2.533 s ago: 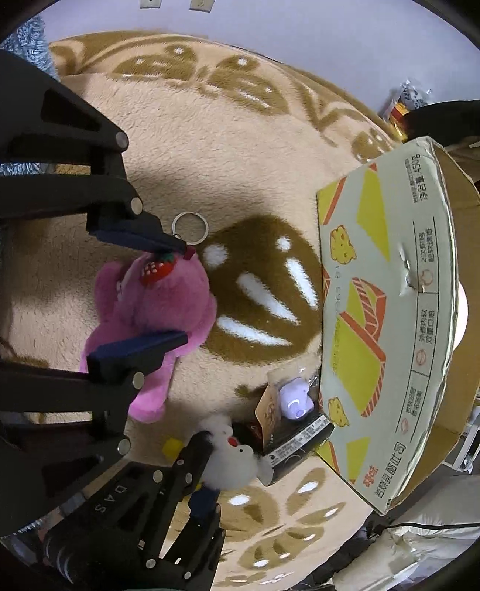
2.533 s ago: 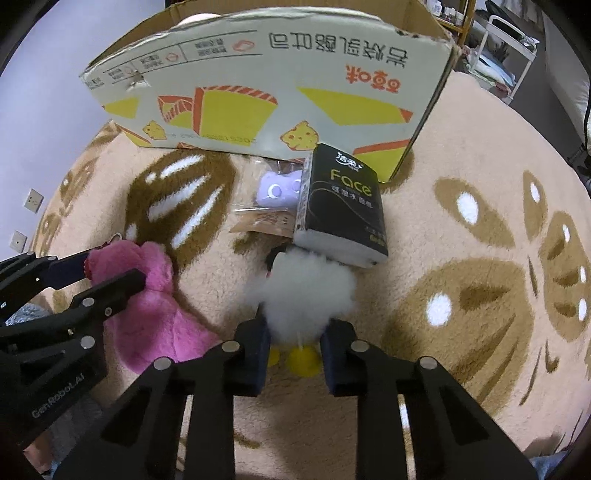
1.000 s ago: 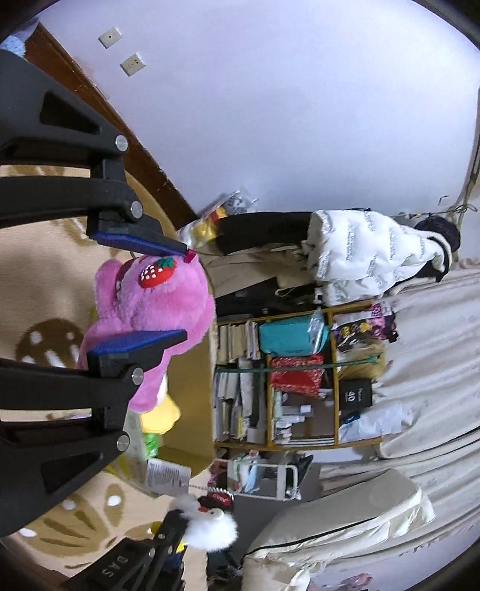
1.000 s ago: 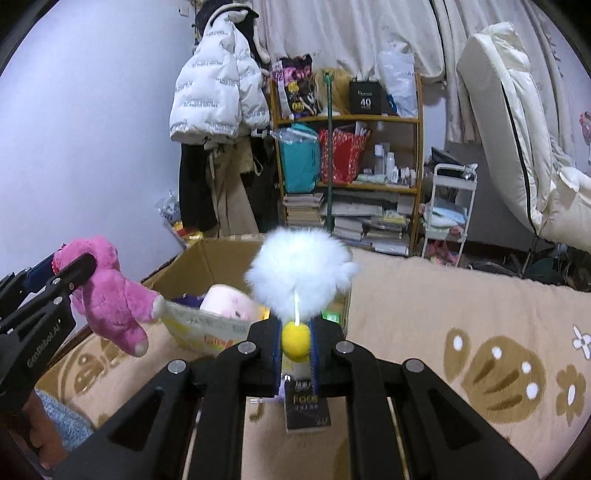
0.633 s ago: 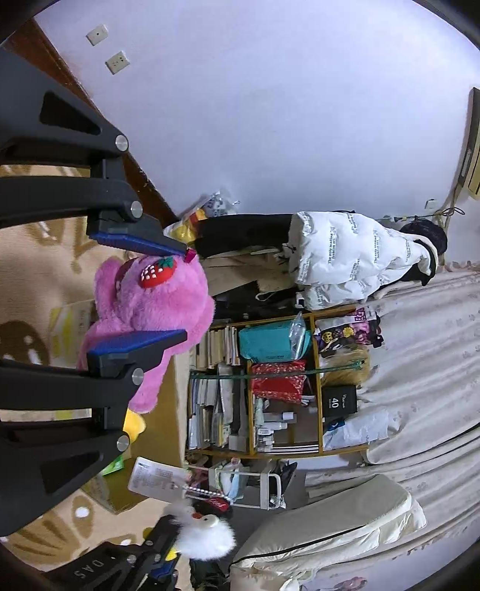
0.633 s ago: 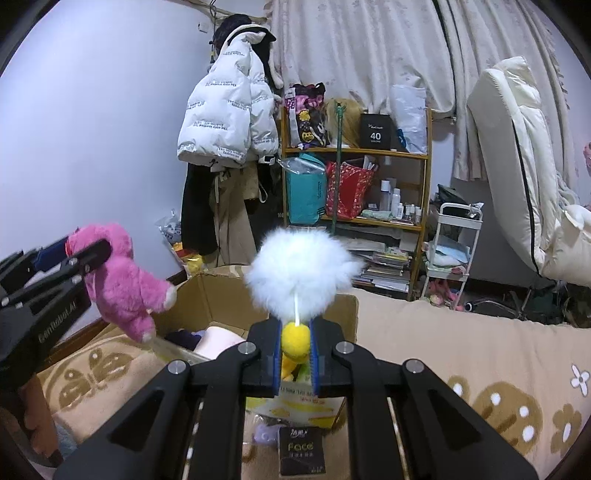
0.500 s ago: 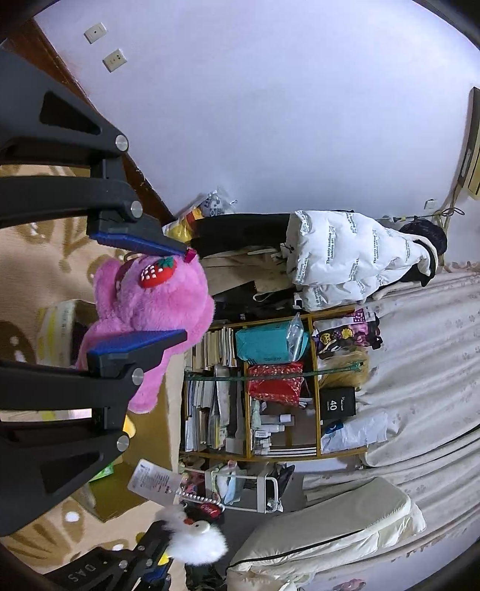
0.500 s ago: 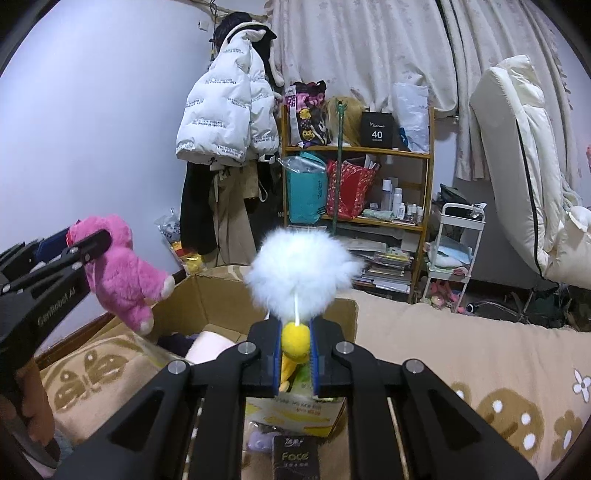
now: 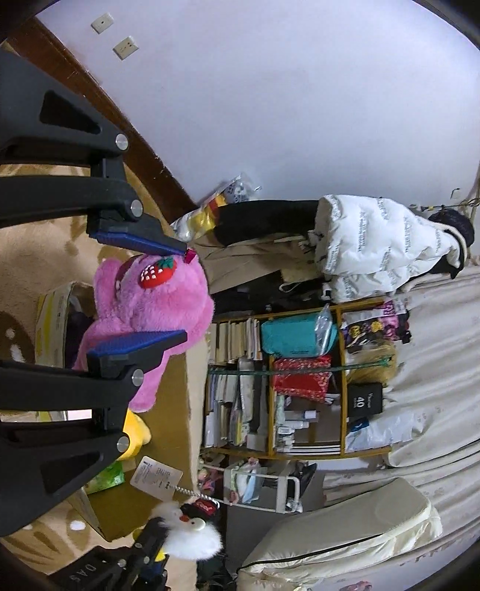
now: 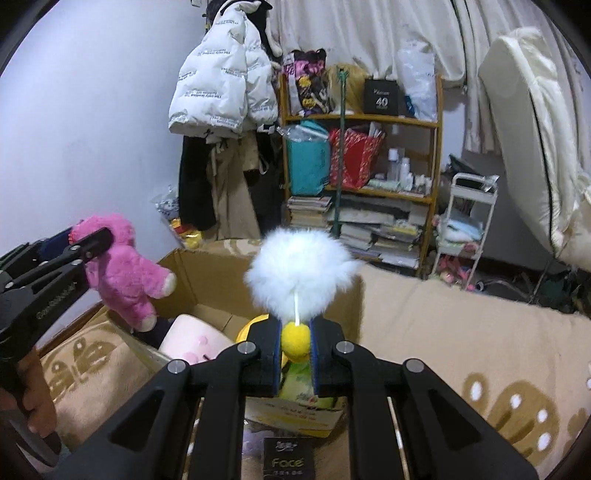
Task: Organize soft objects
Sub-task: 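Lift the pink bear over the box with the left tool while the right tool carries the white plush, then release the pink bear into the box with the left tool while the right tool drops the white plush in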
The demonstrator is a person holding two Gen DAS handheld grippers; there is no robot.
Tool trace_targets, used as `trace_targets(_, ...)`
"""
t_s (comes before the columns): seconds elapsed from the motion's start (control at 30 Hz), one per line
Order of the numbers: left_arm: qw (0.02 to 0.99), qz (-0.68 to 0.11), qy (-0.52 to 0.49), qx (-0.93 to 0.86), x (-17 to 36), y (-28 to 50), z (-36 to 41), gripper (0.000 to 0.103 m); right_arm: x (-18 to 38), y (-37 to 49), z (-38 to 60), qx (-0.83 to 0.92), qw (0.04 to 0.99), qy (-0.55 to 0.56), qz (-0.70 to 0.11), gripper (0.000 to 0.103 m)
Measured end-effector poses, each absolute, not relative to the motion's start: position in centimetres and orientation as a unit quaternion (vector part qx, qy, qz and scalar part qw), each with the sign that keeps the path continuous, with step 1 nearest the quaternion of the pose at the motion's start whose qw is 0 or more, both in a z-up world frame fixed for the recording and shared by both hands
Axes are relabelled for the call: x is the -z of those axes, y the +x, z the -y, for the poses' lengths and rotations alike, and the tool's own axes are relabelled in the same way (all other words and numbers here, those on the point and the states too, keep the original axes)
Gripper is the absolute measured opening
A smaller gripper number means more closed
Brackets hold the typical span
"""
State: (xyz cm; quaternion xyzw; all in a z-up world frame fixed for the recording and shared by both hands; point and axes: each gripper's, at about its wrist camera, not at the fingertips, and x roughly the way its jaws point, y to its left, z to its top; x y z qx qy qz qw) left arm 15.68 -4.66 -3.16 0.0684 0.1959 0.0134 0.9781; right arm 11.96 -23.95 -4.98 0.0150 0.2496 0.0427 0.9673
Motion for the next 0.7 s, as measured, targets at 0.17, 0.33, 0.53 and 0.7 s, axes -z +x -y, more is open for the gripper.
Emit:
trace_targets(0.17, 0.973, -0.221, 0.071, -0.011, 4.5, 16.6, 4.9, 0.038, 6.1, 12.1, 23.4, -0.046, 0.963, 0.002, -0.265, 0.012)
trace_targets(0.33, 0.969, -0.24, 0.057, -0.009, 5.0, 17.1, 4.5, 0.039, 6.3, 11.9, 23.1, -0.045, 0.962, -0.005, -0.27, 0.013)
trace_targets(0.53, 0.964, -0.26, 0.049, 0.001, 5.2, 17.8, 4.0, 0.043, 6.6, 12.1, 23.6, -0.048, 0.957, 0.009, -0.285, 0.014)
trace_targets(0.7, 0.963, -0.263, 0.061, 0.021, 5.4, 17.5, 4.5, 0.057, 6.8, 12.2, 23.9, -0.047, 0.955, 0.018, -0.293, 0.015)
